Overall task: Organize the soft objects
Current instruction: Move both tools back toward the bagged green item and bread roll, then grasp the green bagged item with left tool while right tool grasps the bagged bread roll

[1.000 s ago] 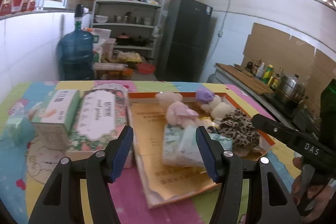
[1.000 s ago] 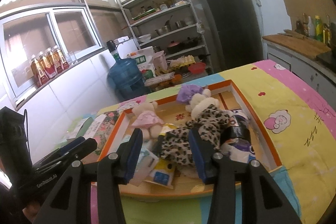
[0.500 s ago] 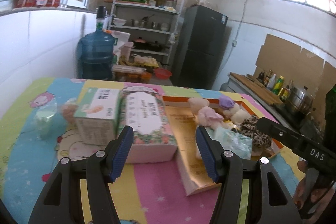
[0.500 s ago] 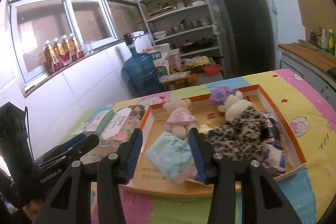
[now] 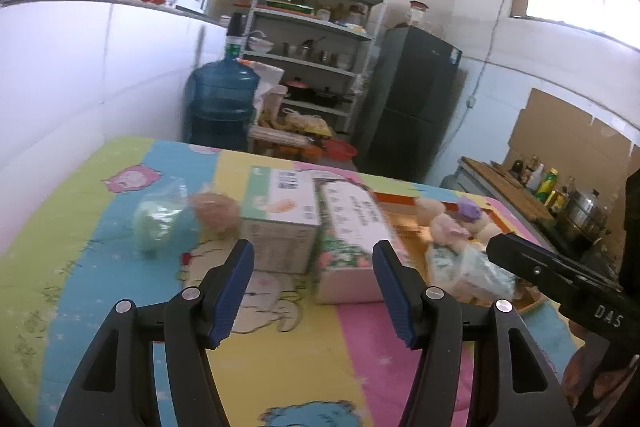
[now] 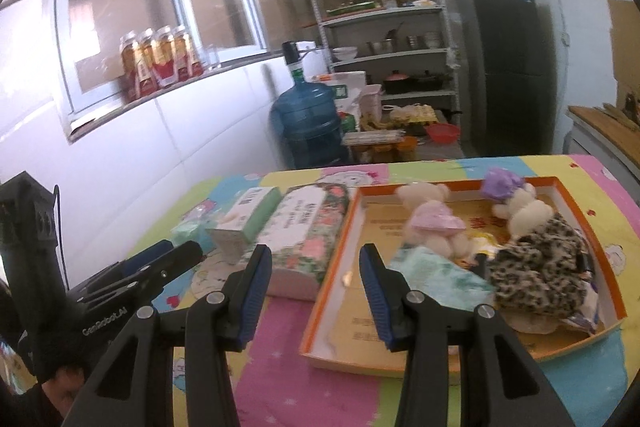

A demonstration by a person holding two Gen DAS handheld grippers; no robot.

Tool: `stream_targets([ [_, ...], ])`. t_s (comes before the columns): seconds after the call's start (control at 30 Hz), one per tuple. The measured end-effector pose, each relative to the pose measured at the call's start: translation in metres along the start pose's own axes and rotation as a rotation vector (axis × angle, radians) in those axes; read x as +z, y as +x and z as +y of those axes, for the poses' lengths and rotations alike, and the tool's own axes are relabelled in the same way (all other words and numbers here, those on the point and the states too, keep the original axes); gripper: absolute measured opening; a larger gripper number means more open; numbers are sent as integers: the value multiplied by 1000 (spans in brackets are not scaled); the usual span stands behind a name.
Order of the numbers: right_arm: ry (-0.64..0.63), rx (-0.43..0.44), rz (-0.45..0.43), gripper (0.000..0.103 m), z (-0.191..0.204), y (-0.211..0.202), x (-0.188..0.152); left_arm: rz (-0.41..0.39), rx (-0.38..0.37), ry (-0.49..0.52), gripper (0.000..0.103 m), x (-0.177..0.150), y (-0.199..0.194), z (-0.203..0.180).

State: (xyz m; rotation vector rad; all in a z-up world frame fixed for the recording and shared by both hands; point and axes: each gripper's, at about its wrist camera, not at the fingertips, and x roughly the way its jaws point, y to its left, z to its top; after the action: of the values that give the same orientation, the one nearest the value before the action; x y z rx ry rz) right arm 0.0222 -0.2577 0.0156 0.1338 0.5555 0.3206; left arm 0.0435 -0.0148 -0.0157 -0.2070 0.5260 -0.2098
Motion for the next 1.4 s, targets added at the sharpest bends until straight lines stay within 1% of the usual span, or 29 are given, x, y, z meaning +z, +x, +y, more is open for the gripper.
stream_targets([
  [0.1,-15,14,8,46,14,6,0,-7,42,-2,64,0,-3,13],
  [0.17,-23,24,20,45,23,11,-2,-14,85,-4,64,-1,-6,23],
  [0.37,-51,45,52,45,45,26,-4,-18,154,-25,64,-3,-9,48],
  [0.9,-129,83,114,45,95,59,-6,0,209,-83,64,-10,-9,97],
  [1.13,-157,113,135,45,116,75,-1,25,213,-107,64,-5,-4,120],
  [1.27,-158,128,151,45,123,83,-1,73,144,-88,64,6,15,128],
  [1.4,-156,135,155,45,126,87,-1,121,107,-39,64,15,35,126],
])
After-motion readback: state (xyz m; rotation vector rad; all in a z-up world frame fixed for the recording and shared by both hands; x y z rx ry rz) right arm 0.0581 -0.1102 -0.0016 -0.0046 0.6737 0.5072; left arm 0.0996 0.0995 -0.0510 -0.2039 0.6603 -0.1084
